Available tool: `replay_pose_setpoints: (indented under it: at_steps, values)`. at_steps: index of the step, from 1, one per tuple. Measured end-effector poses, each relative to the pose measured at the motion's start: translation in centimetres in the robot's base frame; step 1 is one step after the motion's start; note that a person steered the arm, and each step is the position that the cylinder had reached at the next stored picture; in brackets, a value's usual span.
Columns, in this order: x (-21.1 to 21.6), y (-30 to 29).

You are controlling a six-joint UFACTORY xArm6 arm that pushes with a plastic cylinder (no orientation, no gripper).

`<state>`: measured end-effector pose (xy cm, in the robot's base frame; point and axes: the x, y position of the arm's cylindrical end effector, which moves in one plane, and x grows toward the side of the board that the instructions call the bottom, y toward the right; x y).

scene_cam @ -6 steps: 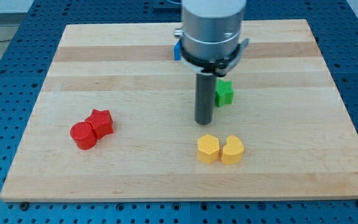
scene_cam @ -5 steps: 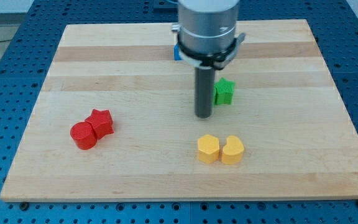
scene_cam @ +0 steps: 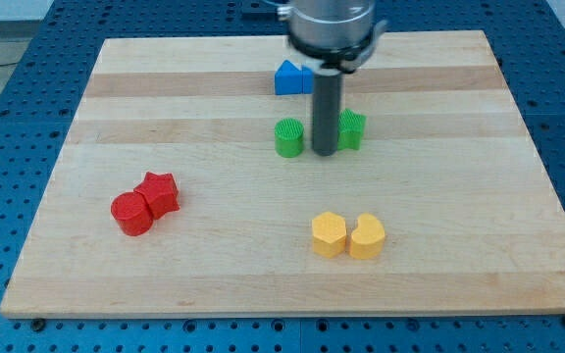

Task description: Separate green star from the green circle

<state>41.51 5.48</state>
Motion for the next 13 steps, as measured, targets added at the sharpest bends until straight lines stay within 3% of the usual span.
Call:
replay_pose_setpoints:
  at_steps: [2, 4, 6, 8, 9, 10, 11, 12, 13]
  values:
    - [-5.0, 6.0]
    - [-2.6, 7.9]
    - [-8.0, 3.8]
    - [-8.0, 2.8]
    - [-5.4, 5.6]
    - [-3.8, 12.1]
    - [-7.9, 15.4]
    - [-13.3, 14.5]
    - [-11.1, 11.0]
